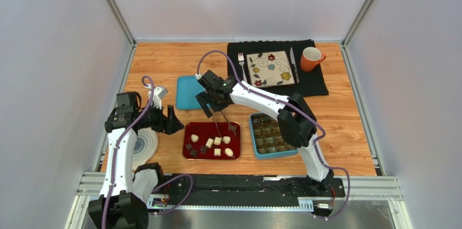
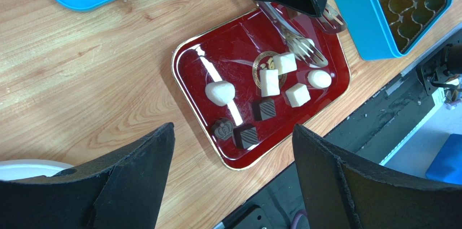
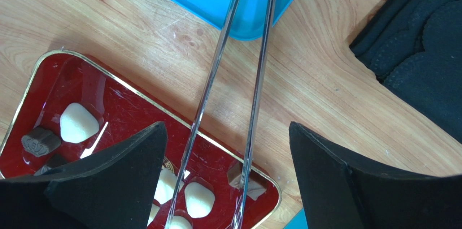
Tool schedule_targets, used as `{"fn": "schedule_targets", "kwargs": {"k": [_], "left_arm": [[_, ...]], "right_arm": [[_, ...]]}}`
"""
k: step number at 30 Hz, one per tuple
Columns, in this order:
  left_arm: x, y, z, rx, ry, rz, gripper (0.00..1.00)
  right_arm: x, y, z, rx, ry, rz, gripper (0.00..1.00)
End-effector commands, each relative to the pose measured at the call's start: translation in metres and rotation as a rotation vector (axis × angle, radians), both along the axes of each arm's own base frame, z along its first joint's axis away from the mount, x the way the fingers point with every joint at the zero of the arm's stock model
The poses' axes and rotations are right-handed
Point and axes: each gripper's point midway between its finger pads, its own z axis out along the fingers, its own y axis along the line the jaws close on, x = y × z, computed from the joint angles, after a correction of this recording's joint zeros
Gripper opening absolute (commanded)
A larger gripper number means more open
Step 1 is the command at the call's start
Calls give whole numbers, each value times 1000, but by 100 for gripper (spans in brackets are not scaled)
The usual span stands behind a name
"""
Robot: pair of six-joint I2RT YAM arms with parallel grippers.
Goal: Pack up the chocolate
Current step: Pick up the clamp at the center of the board.
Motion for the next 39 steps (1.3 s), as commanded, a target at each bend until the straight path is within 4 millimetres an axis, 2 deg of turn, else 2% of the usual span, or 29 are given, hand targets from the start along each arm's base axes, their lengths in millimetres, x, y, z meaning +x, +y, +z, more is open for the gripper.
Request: {"fn": "schedule_targets", "kwargs": {"k": [1,6,16,23,25,28,35,39], "left_arm": [[6,0,14,1,-58,-19,88],[5,0,15,6,-64,-22,88],[6,0,15,10,-68,-27,88],[6,0,13,9,-68,-28,88],[6,1,12,14,-67,-27,88],[6,1,13,15,-71,-29,88],[4,1,14,23,-77,-33,88],[3,1,14,23,-79,-33,88]], "right_arm": [[7,3,-1,0,35,14,87],[17,-1,-23,-46,58,-9,87],[34,11,-39,-28,78,-16,83],[30,16,-51,-11,125,-18,63],[28,15,-53,-13,134,-26,52],[22,17,-54,6,162,-18,46],[25,19,-38,37,136,-35,28],[28,19,-12,88,86,-41,23]]}}
